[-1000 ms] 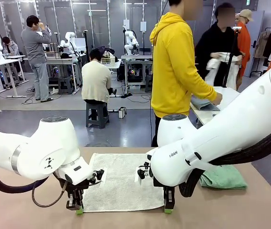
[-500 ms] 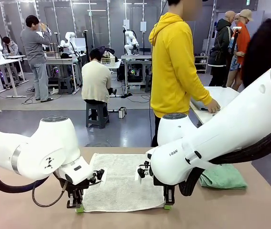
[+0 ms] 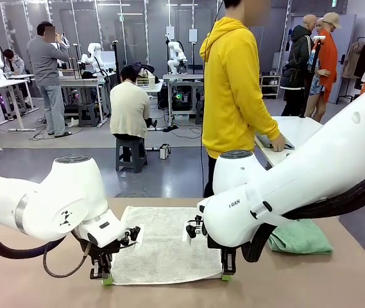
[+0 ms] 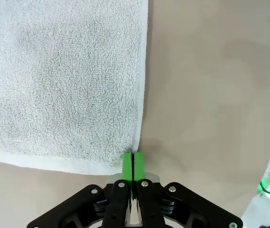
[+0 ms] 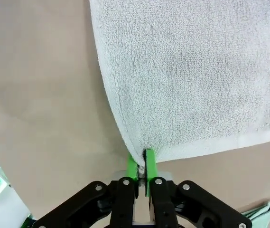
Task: Fold the towels and place them in the basket.
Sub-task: When a person lays out a Towel with hook on the table, fold it in half twice.
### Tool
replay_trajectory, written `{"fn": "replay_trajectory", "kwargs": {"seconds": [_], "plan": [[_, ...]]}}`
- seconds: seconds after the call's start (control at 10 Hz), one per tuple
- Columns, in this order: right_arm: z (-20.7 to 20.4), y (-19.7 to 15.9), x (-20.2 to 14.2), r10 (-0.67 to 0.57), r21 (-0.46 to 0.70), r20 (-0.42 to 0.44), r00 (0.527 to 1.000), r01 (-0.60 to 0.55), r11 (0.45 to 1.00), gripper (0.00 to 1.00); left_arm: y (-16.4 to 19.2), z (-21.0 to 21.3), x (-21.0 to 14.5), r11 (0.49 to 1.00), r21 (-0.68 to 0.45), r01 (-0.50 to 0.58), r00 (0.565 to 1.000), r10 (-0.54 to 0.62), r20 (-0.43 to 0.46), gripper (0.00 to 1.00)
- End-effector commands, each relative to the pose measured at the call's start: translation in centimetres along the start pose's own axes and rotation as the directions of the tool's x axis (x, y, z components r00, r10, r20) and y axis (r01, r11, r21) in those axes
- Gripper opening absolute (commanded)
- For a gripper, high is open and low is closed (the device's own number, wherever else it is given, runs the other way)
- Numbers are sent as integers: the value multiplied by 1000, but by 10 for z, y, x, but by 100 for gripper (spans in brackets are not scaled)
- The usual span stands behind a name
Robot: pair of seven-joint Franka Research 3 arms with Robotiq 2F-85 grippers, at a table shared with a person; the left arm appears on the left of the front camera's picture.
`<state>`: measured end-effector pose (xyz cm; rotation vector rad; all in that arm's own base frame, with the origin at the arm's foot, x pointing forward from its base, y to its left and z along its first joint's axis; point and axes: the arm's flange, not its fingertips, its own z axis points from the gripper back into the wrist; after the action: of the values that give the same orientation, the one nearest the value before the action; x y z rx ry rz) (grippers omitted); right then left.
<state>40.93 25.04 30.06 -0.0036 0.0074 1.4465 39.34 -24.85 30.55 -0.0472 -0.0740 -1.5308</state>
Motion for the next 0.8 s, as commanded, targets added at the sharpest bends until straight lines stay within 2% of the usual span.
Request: {"fn": "replay_trajectory", "kwargs": {"seconds": [0.0,0.2,0.3,0.4,0.5,0.7], "plan": [[0,0,1,3,-1,0,1000,-3,1000,0,0,-1,0,1000,-2,4,1000,-4,-1,0],[0,0,1,3,-1,0,1000,-3,1000,0,0,-1,0,1000,-2,4,1000,-4,-1,0],[0,0,0,1,0,0,1000,-1,1000,8,0,-1,0,1000,-1,0,1000,0,0,2],[18,-3,-1,32,-30,-38,999,-33,999,8,0,20,0,999,-17,42,999,-43,-22,2],[31,-6,-3,35,-22,-36,999,-36,999,8,-2,36,-1,996,-46,70,997,-72,-37,2],[51,-7,-3,39,-20,-7,999,-39,999,8,-5,58,-1,991,-84,103,995,-103,0,2]]}}
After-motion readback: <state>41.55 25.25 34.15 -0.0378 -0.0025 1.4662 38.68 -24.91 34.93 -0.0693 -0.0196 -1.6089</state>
